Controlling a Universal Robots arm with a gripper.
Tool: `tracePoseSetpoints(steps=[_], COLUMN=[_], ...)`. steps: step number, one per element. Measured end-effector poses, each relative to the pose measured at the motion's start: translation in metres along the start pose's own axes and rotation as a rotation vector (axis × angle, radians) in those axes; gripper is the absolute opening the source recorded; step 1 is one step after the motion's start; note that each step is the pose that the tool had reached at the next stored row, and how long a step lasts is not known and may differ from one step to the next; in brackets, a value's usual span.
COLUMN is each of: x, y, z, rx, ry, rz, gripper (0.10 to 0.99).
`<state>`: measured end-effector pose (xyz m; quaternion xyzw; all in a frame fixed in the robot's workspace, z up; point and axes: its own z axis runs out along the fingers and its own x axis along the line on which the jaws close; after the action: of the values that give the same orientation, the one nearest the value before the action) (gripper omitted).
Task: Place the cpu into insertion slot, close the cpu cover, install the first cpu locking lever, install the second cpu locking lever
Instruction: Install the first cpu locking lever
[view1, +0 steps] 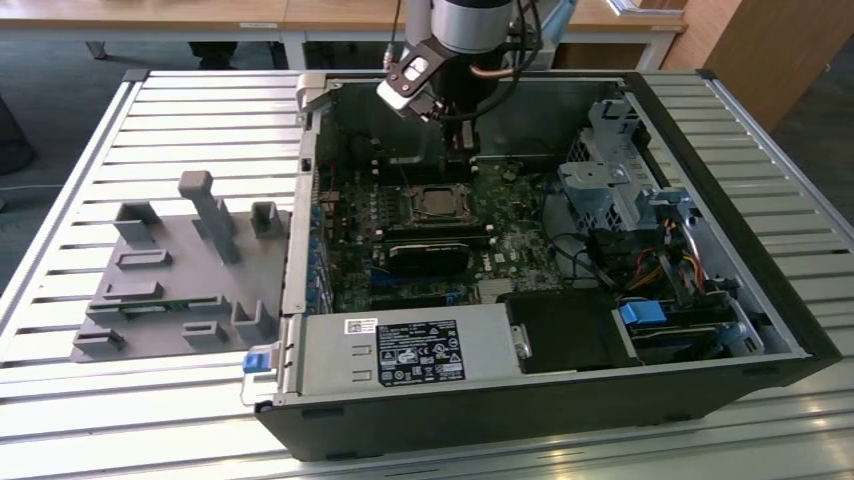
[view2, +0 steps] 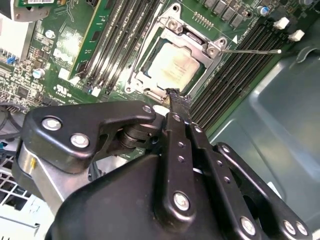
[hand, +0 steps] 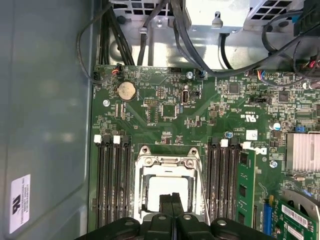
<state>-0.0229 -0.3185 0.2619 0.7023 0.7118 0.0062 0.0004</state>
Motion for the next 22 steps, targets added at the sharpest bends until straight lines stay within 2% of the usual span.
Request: tracePoseSetpoints(steps=[7, 22], x=[0.0, 0.0], y=[-0.0004, -0.0004], z=[-0.0016, -0.0016], rx=[-0.001, 0.0], ry=[-0.0009, -0.0046], rz=[-0.007, -0.124], gripper=[0.106, 0.106])
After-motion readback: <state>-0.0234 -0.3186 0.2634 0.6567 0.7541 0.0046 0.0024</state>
